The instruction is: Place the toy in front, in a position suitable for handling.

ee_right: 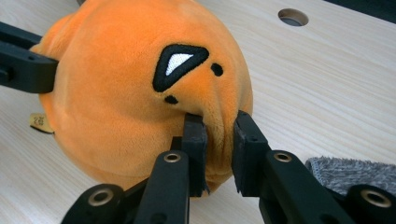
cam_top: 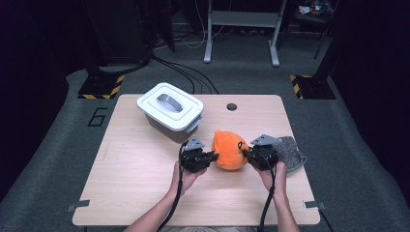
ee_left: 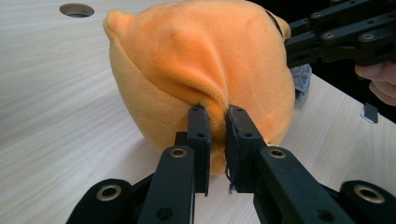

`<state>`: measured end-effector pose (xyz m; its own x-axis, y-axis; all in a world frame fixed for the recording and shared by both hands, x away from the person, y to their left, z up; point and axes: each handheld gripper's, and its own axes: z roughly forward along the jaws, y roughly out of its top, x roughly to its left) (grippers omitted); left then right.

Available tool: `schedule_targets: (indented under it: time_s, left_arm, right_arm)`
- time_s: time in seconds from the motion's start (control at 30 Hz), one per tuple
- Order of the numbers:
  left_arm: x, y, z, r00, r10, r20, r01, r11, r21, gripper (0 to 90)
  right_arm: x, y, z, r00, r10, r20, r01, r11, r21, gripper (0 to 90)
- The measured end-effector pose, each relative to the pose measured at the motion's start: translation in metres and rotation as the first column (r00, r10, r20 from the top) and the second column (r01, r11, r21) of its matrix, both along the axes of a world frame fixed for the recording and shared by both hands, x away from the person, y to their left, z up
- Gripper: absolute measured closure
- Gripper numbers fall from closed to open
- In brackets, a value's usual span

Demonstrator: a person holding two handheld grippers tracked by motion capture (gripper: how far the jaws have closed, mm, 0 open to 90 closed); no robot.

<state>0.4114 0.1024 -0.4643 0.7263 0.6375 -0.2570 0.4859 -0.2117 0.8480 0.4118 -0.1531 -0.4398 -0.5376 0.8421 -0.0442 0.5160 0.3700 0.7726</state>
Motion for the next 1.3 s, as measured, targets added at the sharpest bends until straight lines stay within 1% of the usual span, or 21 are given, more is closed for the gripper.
schedule_targets:
  time_s: [0.07,0.13,0.23,0.27,0.3,0.33,0.37,0.4,0.43,0.47,0.5,0.53,0.57,0.6,0.63,0.7,0.77,0.97,1.1,1.17,1.3]
  left_arm:
    - [-0.002,-0.002,-0.004,1.0,0.007,-0.007,-0.007,1.0,-0.006,81.2]
    - [-0.004,-0.004,-0.009,0.9999,0.01,-0.013,-0.011,0.9999,-0.013,81.2]
    - [-0.006,-0.007,-0.015,0.9995,0.024,-0.022,-0.024,0.9997,-0.008,81.1]
    - [-0.006,-0.008,-0.018,0.9994,0.03,-0.018,-0.03,0.9995,0.01,81.1]
    - [-0.006,-0.008,-0.021,0.9994,0.029,-0.018,-0.028,0.9994,0.017,80.9]
    - [-0.006,-0.008,-0.022,0.9993,0.033,-0.018,-0.033,0.9993,0.015,80.9]
    - [-0.007,-0.009,-0.022,0.9989,0.043,-0.021,-0.042,0.999,0.012,80.8]
    - [-0.007,-0.009,-0.022,0.9985,0.052,-0.018,-0.052,0.9986,0.014,80.7]
    - [-0.008,-0.009,-0.023,0.998,0.061,-0.015,-0.061,0.9981,0.008,80.5]
    - [-0.008,-0.009,-0.023,0.9976,0.068,-0.012,-0.067,0.9976,0.014,80.4]
    - [-0.008,-0.009,-0.024,0.997,0.076,-0.013,-0.076,0.9971,0.011,80.2]
    - [-0.009,-0.009,-0.024,0.996,0.088,-0.014,-0.088,0.9961,0.009,79.9]
    - [-0.009,-0.008,-0.024,0.9956,0.093,-0.011,-0.093,0.9957,0.006,79.5]
    - [-0.008,-0.008,-0.024,0.9952,0.098,-0.009,-0.098,0.9952,0.012,79.1]
    - [-0.008,-0.007,-0.024,0.9943,0.106,-0.014,-0.106,0.9944,0.002,78.4]
    - [-0.008,-0.007,-0.024,0.9937,0.112,-0.007,-0.112,0.9936,0.014,77.6]
    - [-0.007,-0.006,-0.024,0.9936,0.113,0.005,-0.113,0.9932,0.028,76.3]
    - [-0.006,-0.005,-0.022,0.994,0.108,0.015,-0.109,0.9924,0.056,72.9]
    - [-0.006,-0.005,-0.02,0.9943,0.105,0.018,-0.106,0.9909,0.083,63.1]
    - [-0.005,-0.005,-0.019,0.9953,0.094,0.023,-0.096,0.9886,0.116,56.4]
    - [-0.004,-0.004,-0.016,0.9969,0.073,0.028,-0.076,0.9877,0.136,44.3]
  right_arm:
    - [0.005,0.001,-0.001,1.0,0.003,-0.004,-0.003,1.0,-0.015,77.1]
    - [0.008,0.002,-0.004,0.9996,0.003,-0.029,-0.004,1.0,-0.028,77.0]
    - [0.014,-0.001,-0.01,0.999,0.019,-0.04,-0.02,0.999,-0.03,76.6]
    - [0.015,-0.001,-0.012,0.9989,0.018,-0.043,-0.019,0.999,-0.031,76.3]
    - [0.017,0.0,-0.017,0.9981,0.014,-0.059,-0.016,0.999,-0.032,75.2]
    - [0.017,-0.001,-0.02,0.9972,0.009,-0.075,-0.011,1.0,-0.026,74.9]
    - [0.017,-0.001,-0.022,0.9975,0.006,-0.071,-0.007,1.0,-0.014,73.7]
    - [0.018,-0.004,-0.024,0.9978,0.02,-0.063,-0.021,1.0,-0.013,71.7]
    - [0.018,-0.005,-0.024,0.9977,0.014,-0.067,-0.014,1.0,0.004,70.2]
    - [0.017,-0.006,-0.025,0.9976,0.017,-0.067,-0.016,1.0,0.01,68.0]
    - [0.017,-0.007,-0.025,0.9972,0.012,-0.074,-0.011,1.0,0.009,60.4]
    - [0.017,-0.008,-0.024,0.9961,-0.001,-0.088,0.002,1.0,0.015,56.6]
    - [0.017,-0.011,-0.024,0.9958,0.005,-0.091,-0.004,1.0,0.009,49.7]
    - [0.016,-0.012,-0.024,0.9954,-0.004,-0.096,0.005,1.0,0.012,43.4]
    - [0.016,-0.015,-0.024,0.9955,-0.009,-0.094,0.012,1.0,0.025,38.7]
    - [0.012,-0.02,-0.024,0.9949,-0.023,-0.098,0.028,0.999,0.043,30.9]
    - [0.008,-0.021,-0.025,0.9953,-0.031,-0.092,0.035,0.998,0.047,28.6]
    - [-0.003,-0.024,-0.026,0.9955,-0.056,-0.076,0.061,0.996,0.058,28.0]
    - [-0.01,-0.03,-0.028,0.995,-0.067,-0.073,0.072,0.995,0.063,26.0]
    - [-0.013,-0.034,-0.028,0.9949,-0.076,-0.066,0.08,0.994,0.072,23.7]
    - [-0.019,-0.043,-0.027,0.9927,-0.099,-0.069,0.105,0.991,0.085,22.1]
